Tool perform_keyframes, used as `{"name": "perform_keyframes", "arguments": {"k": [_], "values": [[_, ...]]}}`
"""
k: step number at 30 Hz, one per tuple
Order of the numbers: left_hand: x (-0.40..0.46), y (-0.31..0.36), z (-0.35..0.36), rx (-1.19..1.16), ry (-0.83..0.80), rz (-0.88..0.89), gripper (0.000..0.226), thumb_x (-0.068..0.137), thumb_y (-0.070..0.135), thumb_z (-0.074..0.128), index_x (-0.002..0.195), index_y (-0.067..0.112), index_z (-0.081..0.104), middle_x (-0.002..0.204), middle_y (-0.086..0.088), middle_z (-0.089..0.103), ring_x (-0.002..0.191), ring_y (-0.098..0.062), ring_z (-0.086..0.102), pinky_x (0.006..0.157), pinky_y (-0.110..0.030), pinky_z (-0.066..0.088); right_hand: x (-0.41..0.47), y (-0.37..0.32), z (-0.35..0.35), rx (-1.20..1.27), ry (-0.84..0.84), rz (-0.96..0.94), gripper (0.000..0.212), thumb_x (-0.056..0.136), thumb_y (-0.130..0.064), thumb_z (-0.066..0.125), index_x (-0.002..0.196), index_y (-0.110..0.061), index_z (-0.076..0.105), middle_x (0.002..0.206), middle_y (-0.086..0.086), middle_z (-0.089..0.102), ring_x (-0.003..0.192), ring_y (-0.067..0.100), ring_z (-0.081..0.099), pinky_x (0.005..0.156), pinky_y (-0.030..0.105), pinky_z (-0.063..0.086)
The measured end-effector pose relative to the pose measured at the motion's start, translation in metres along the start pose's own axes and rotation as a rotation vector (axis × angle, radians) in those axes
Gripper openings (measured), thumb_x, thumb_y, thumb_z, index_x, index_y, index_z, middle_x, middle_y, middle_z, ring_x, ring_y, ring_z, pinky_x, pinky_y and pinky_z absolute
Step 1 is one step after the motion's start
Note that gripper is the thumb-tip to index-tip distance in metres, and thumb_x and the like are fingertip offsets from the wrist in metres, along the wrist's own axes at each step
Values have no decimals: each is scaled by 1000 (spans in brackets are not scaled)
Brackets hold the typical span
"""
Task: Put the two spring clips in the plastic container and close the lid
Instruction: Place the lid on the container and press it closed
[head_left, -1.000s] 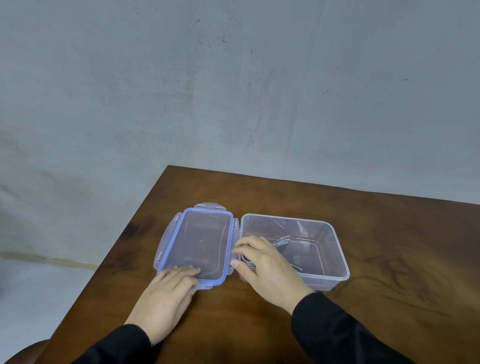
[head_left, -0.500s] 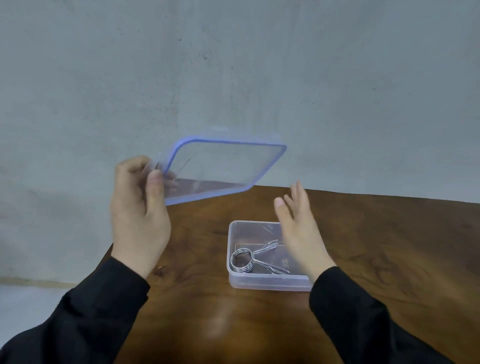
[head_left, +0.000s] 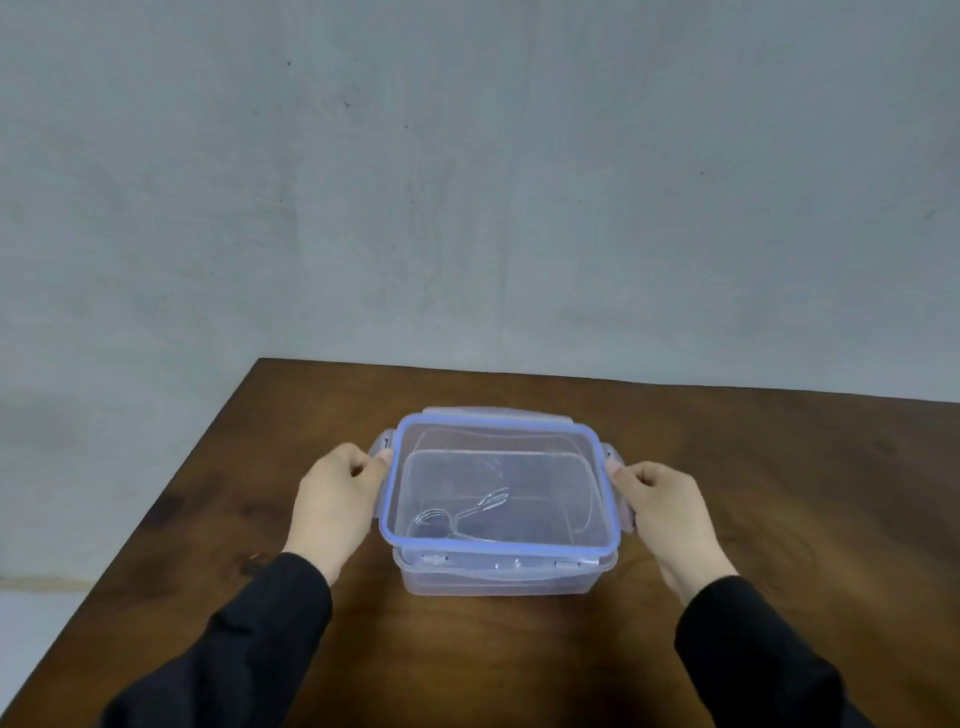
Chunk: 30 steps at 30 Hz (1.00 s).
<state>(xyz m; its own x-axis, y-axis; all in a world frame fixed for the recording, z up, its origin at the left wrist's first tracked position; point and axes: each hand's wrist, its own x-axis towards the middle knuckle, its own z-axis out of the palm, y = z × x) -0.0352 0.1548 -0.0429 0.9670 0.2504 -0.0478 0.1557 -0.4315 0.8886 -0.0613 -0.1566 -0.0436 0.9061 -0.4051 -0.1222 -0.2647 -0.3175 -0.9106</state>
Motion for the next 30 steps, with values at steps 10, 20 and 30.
{"name": "perform_keyframes", "arguments": {"k": [10, 20, 30], "values": [[5, -15, 29, 125, -32, -116, 39, 96, 38, 53, 68, 13, 44, 62, -4, 54, 57, -19, 47, 57, -40, 47, 18, 30, 6, -166, -29, 36, 39, 101, -32, 60, 67, -12, 58, 58, -1, 57, 55, 15, 50, 54, 29, 42], [-2, -25, 33, -87, -50, -228, 39, 97, 33, 57, 69, 5, 57, 62, -4, 67, 63, -20, 63, 65, -39, 55, 21, 38, 9, -134, -49, 82, 26, 100, -35, 60, 85, -16, 69, 76, 4, 74, 69, 19, 72, 57, 30, 60], [-12, -23, 30, -19, 45, -75, 43, 93, 37, 63, 133, 23, 57, 130, 8, 61, 120, -15, 56, 104, -42, 45, 11, 43, 9, -180, 61, -70, 19, 98, -30, 64, 116, -23, 67, 114, -8, 65, 96, 7, 63, 75, 22, 49]]}}
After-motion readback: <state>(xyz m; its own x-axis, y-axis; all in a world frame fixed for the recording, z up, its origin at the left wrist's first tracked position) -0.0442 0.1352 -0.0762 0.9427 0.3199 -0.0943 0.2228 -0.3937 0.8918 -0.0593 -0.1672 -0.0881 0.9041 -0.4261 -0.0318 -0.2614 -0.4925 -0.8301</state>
